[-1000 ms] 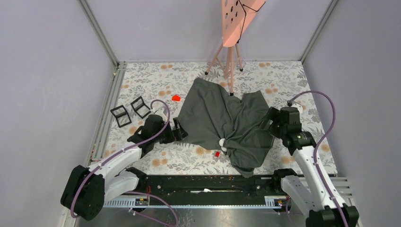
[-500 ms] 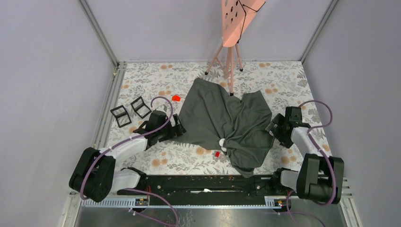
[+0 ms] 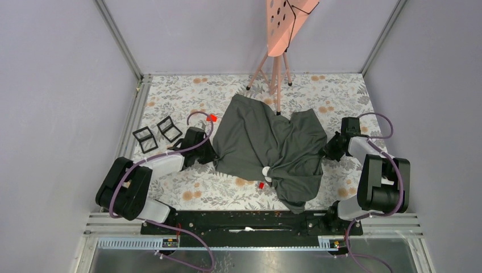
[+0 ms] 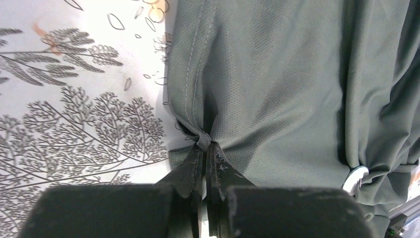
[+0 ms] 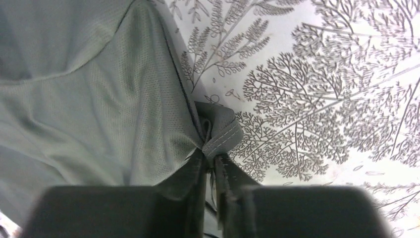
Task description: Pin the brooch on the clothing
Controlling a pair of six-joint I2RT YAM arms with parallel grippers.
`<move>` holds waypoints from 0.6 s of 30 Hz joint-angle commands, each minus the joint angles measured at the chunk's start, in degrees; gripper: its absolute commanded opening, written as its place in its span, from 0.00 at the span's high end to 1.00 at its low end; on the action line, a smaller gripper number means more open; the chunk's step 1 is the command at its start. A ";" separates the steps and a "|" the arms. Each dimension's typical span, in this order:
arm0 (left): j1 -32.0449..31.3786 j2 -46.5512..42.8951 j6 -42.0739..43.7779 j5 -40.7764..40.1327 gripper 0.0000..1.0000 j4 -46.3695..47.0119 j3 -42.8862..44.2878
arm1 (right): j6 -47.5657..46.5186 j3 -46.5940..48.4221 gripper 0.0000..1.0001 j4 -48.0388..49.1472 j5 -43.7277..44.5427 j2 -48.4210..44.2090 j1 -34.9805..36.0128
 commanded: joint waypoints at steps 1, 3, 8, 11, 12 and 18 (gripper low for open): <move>3.23 -1.95 -0.06 0.82 1.00 3.01 0.90 | 0.11 4.01 0.99 1.54 -0.77 0.88 -0.73; 5.83 -4.82 -1.01 0.46 1.00 4.04 -1.33 | -0.13 5.11 1.00 0.89 0.39 0.47 -2.12; 9.67 -14.20 -0.84 -1.97 1.00 0.96 -4.39 | -0.86 7.65 1.00 0.38 1.68 0.43 -7.78; 10.34 -17.48 -0.93 -1.60 1.00 -1.84 -5.00 | -1.13 9.54 1.00 -0.23 2.66 2.37 -10.05; 10.38 -18.09 -1.11 -1.18 1.00 -2.38 -5.17 | -1.15 10.27 1.00 -0.63 2.99 3.20 -10.53; 10.58 -21.01 -1.80 -0.41 1.00 -3.58 -6.82 | -2.91 13.22 0.95 -1.86 5.10 5.66 -11.34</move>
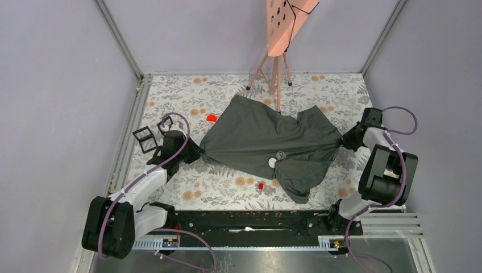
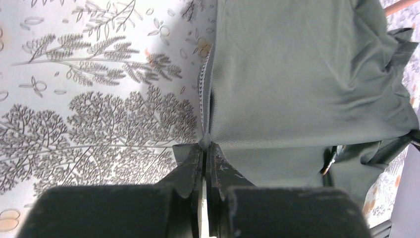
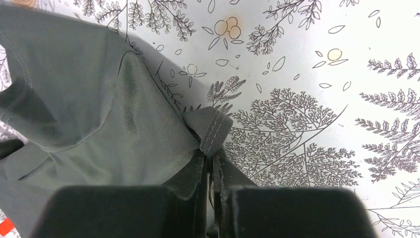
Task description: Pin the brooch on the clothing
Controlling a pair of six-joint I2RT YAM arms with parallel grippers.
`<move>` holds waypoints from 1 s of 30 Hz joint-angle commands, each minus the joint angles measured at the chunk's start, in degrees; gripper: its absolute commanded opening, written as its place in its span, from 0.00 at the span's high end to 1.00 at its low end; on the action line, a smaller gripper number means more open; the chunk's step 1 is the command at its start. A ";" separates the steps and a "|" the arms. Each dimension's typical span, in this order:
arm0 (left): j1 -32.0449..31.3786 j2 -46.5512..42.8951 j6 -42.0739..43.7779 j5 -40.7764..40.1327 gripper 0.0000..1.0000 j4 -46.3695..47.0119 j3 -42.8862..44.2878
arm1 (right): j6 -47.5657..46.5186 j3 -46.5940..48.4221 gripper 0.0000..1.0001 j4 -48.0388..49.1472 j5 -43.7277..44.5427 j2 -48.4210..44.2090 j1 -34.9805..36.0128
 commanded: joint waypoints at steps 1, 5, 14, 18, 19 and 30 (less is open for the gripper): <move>0.51 -2.28 -0.06 -0.24 1.00 -1.44 -0.68 | -2.84 3.41 0.84 -1.85 2.60 0.06 -0.37; 0.51 -3.60 1.34 0.77 0.64 -4.18 1.76 | -5.04 2.64 0.35 -3.69 0.76 -4.36 -0.32; 0.26 -7.71 3.26 1.64 0.22 -9.30 5.12 | 2.71 -9.60 0.10 -7.40 -10.60 -21.41 3.84; -0.75 -8.00 2.31 2.93 0.21 -10.93 2.73 | 5.75 -10.84 0.11 -13.91 -7.57 -26.96 15.91; -1.11 -8.02 2.03 2.91 0.21 -11.03 1.99 | 6.73 -11.41 0.11 -15.26 -6.45 -28.32 18.24; -4.38 -1.89 2.45 -0.98 0.11 -10.97 0.49 | 9.81 -15.76 0.10 -27.64 5.63 -34.33 32.52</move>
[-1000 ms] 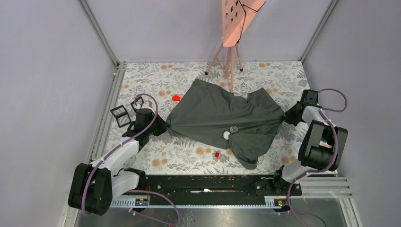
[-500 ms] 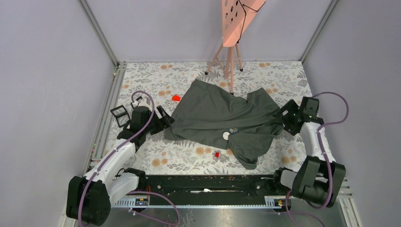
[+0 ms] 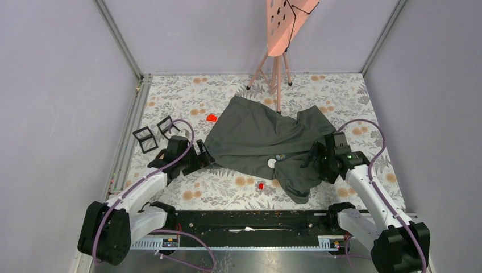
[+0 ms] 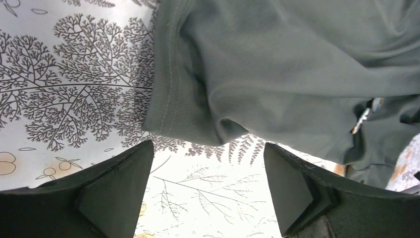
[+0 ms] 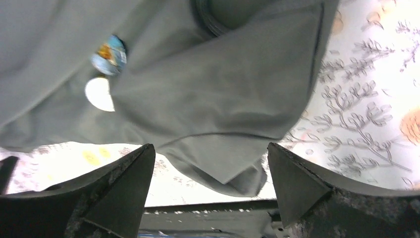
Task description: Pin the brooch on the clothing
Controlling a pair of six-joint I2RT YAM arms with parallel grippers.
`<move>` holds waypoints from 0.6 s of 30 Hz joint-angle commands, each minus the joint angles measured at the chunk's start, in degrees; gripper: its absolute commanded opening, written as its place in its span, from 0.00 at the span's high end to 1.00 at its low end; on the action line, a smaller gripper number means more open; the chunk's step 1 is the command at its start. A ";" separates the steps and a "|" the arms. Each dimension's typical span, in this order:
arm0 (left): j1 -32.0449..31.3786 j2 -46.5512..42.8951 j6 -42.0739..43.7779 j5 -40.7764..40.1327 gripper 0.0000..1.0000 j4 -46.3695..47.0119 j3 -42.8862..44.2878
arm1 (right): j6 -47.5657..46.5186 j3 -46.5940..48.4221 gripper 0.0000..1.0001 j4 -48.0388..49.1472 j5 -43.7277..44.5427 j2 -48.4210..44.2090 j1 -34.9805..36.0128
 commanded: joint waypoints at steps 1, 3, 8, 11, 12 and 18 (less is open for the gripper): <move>-0.39 3.85 1.51 -1.88 0.11 1.50 1.77 | 1.67 -1.48 0.10 -6.98 6.33 1.06 2.91; -0.39 6.02 1.89 -1.38 0.13 2.69 2.23 | 2.18 -2.09 0.12 -7.81 7.08 1.38 4.63; -0.66 11.73 2.49 0.15 0.38 6.11 4.10 | 2.76 -3.64 0.17 -7.03 7.10 4.32 7.79; -0.96 13.95 2.68 0.80 0.60 8.08 5.29 | 2.71 -5.13 0.40 -2.59 4.50 7.09 8.23; -1.00 14.70 3.04 0.92 0.70 8.52 5.82 | 2.55 -5.12 0.54 -1.58 3.09 7.78 8.28; -0.96 13.59 5.87 -2.00 1.00 5.40 12.34 | -0.05 3.26 1.00 -6.02 13.50 4.47 8.10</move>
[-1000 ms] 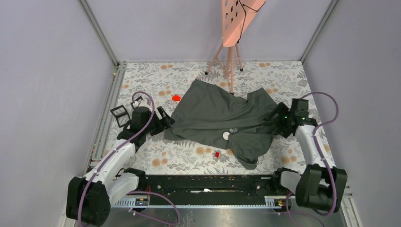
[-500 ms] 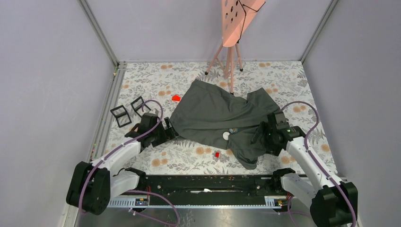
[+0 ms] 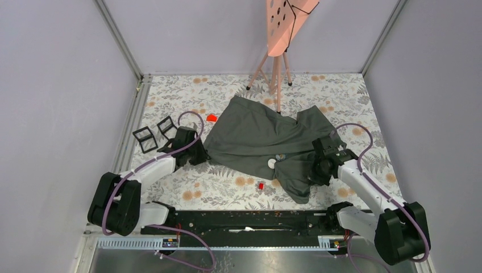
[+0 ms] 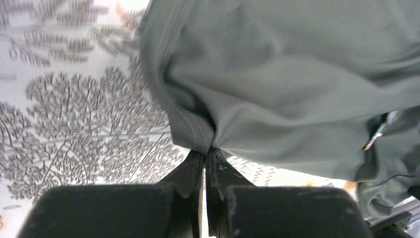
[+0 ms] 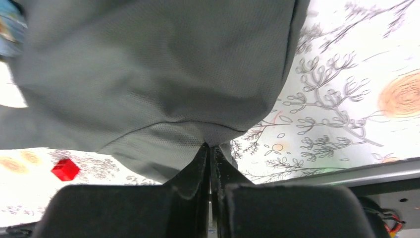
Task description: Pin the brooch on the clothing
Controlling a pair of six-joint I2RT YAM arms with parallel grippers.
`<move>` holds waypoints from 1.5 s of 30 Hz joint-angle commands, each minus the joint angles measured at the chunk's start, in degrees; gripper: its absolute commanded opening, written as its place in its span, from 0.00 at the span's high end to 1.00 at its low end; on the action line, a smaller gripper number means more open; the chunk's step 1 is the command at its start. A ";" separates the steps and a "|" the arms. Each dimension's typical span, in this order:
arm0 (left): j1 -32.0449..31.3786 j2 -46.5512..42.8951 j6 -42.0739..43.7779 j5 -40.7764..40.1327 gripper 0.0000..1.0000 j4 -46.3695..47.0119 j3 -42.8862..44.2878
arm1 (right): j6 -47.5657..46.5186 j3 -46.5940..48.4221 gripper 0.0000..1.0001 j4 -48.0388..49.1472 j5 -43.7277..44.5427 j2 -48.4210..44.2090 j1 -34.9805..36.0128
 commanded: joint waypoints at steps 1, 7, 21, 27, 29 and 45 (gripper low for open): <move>-0.10 -2.17 2.88 -2.86 1.00 0.61 8.19 | -2.61 8.71 1.00 -2.66 10.49 -3.27 -0.03; 1.34 9.97 6.78 1.17 1.00 -4.61 22.43 | -10.10 14.13 1.00 1.07 5.18 4.62 -13.02; 1.69 4.50 3.07 -2.54 0.24 1.01 16.78 | -12.06 11.43 0.25 1.84 -0.57 5.91 -16.39; 1.74 5.25 1.38 0.08 0.32 3.42 12.50 | -8.57 6.30 0.18 -0.17 -2.23 -4.22 -7.43; 1.78 7.11 1.00 1.17 0.33 4.42 12.10 | -7.03 5.84 0.17 0.88 -1.50 -5.25 -2.32; 1.83 17.59 -2.51 0.11 0.42 12.70 15.15 | -11.18 13.79 0.27 9.98 6.82 17.48 9.96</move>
